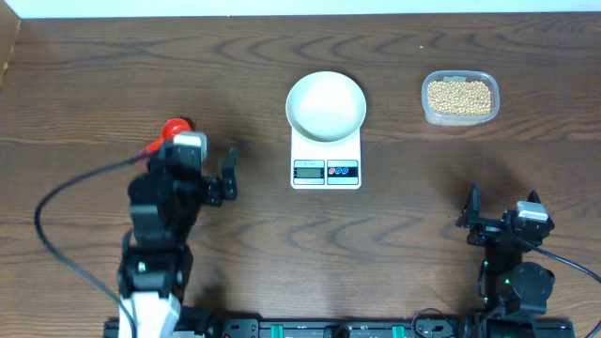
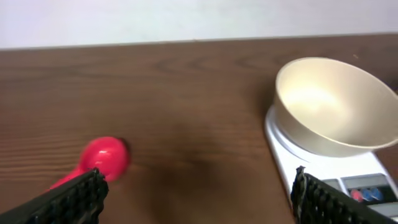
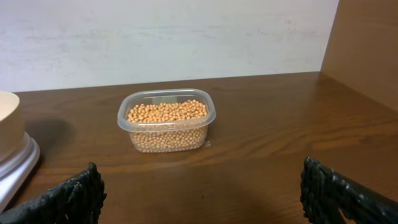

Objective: Scoop item into bowl and weigh 50g on scale
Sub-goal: 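Move the left gripper forward over the red scoop's bowl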

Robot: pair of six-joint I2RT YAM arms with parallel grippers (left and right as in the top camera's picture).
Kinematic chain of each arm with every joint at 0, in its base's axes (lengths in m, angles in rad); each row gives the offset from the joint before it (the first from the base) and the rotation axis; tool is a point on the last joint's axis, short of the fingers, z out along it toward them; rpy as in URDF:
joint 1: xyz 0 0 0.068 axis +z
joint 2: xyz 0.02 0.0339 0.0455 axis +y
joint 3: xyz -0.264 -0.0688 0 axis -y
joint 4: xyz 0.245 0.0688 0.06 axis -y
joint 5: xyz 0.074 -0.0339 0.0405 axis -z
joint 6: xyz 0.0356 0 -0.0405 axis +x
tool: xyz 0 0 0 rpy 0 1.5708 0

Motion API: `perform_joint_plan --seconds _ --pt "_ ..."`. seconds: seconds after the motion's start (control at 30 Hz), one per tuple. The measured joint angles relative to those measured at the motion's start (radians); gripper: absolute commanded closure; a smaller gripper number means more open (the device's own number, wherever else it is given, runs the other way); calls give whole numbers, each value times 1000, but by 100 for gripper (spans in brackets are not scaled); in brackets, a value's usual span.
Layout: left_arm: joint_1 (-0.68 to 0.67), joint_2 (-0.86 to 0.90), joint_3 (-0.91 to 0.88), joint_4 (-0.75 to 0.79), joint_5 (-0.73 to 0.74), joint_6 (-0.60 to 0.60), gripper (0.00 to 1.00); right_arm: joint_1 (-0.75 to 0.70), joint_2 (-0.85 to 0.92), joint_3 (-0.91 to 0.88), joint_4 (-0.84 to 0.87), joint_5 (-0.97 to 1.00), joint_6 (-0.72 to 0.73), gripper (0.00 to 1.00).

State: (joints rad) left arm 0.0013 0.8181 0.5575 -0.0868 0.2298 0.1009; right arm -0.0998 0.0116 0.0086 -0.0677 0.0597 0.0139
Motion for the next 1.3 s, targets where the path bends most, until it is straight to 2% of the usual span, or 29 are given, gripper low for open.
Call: perform_joint_plan --seconds 0.3,0.43,0.7,0.9,1.03,1.3 --pt "169 357 310 -192 333 0 4 0 0 0 0 0 0 1" --pt "233 482 421 -227 468 0 4 0 0 0 0 0 0 1" --pt "290 683 643 -332 587 0 4 0 0 0 0 0 0 1" --pt "310 837 855 -514 602 50 4 0 0 0 0 0 0 1" --pt "311 911 946 -624 550 119 4 0 0 0 0 0 0 1" --pt "312 980 956 -644 198 241 3 0 0 0 0 0 0 1"
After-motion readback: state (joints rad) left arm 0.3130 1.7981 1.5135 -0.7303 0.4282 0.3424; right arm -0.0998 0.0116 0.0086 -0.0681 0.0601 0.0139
